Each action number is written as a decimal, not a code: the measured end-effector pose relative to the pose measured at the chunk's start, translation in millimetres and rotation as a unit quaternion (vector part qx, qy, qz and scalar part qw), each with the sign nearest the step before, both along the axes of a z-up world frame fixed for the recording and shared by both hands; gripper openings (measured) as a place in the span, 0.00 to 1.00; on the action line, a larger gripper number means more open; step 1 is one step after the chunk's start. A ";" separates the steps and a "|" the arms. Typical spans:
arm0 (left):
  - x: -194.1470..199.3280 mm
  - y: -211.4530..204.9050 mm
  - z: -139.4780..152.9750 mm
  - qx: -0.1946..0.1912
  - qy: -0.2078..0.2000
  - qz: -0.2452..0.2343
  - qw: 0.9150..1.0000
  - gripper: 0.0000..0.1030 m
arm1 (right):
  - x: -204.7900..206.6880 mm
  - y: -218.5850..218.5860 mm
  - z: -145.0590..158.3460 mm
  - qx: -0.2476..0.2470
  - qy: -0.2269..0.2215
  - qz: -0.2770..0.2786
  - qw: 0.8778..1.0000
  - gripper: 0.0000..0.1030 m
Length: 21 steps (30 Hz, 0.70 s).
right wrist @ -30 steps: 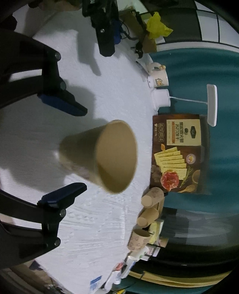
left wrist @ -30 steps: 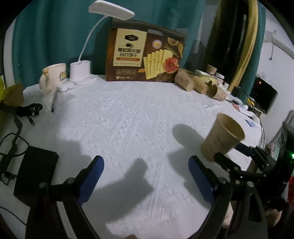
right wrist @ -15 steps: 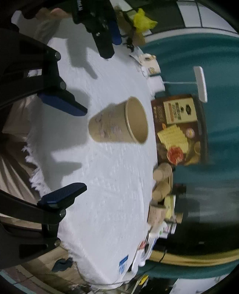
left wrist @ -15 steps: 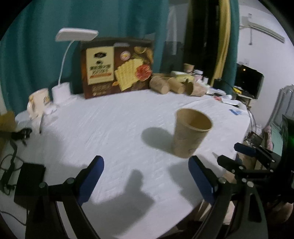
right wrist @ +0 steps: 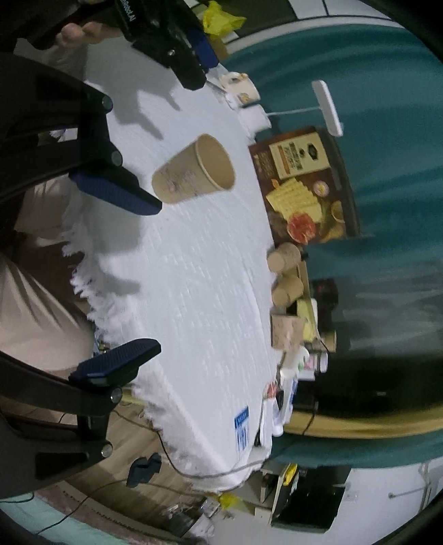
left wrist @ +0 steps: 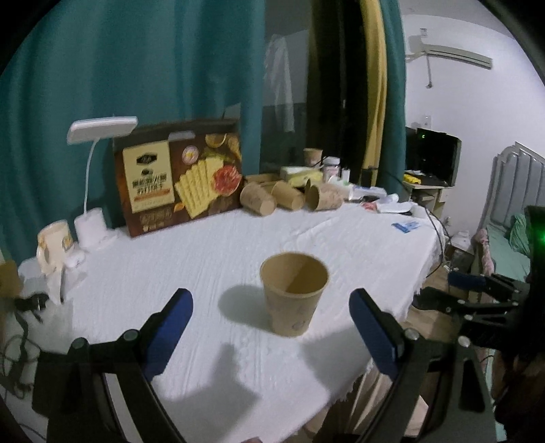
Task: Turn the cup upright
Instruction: 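Open the right gripper and withdraw it from the upright cup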
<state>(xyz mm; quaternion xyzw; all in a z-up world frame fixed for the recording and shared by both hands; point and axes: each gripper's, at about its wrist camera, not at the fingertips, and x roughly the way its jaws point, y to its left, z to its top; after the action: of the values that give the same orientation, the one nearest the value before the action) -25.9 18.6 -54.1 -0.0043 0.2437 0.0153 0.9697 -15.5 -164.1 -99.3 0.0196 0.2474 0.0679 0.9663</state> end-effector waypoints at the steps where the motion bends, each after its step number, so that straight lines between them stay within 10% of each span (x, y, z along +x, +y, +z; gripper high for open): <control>1: -0.3 -2.0 3.1 0.003 -0.004 -0.003 1.000 0.91 | -2.4 -3.5 3.7 0.000 -0.004 -0.004 1.000 0.71; 21: -26.5 -13.7 102.1 0.038 -0.123 -0.015 0.992 0.91 | -70.8 -23.4 104.9 0.000 -0.126 -0.027 0.992 0.80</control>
<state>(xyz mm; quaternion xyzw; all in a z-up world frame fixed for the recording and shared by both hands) -52.4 4.9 48.0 0.0346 0.1216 0.0096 0.9919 -86.2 -187.5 5.6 0.0174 0.1234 0.0436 0.9912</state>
